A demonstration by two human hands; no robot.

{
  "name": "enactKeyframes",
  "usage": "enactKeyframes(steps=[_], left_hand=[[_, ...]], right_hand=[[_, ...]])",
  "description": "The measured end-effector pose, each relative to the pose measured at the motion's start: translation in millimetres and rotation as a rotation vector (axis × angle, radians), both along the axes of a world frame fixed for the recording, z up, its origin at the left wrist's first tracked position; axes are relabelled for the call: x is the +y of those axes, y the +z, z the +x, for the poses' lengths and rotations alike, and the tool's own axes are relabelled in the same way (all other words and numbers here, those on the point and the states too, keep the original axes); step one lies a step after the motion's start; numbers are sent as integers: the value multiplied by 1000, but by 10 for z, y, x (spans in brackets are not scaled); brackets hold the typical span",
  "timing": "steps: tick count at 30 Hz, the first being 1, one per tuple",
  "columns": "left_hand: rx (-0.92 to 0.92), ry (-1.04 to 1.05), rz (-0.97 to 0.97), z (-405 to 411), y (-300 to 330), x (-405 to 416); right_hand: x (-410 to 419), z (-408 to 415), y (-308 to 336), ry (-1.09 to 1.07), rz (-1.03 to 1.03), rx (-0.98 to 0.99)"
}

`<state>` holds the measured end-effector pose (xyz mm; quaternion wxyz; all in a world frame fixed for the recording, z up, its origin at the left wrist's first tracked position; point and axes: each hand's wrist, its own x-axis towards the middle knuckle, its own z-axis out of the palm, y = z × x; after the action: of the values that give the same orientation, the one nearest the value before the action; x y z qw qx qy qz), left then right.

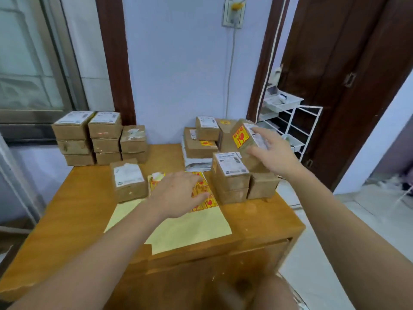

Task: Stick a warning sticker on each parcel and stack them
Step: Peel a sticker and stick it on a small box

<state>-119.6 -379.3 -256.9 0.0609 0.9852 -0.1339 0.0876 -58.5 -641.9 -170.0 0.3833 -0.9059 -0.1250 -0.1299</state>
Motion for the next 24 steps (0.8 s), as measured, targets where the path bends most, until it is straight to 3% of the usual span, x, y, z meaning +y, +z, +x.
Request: enactKeyframes(steps=[5, 10, 18, 21, 24], left_hand=[[80, 2, 37, 131, -211, -216], [107, 26, 81, 195, -334, -256], [123, 64, 44, 175, -390, -127], [96, 85, 32, 125, -357, -35], [-4, 159, 14, 101, -300, 164]], right_hand=[[-511, 423, -249, -98, -227, 43], [-440, 654, -528, -52, -380, 23], [-304, 814, -603, -59, -586, 160], [-291, 702, -504, -71, -656, 106], [-165, 524, -407, -85, -629, -71]])
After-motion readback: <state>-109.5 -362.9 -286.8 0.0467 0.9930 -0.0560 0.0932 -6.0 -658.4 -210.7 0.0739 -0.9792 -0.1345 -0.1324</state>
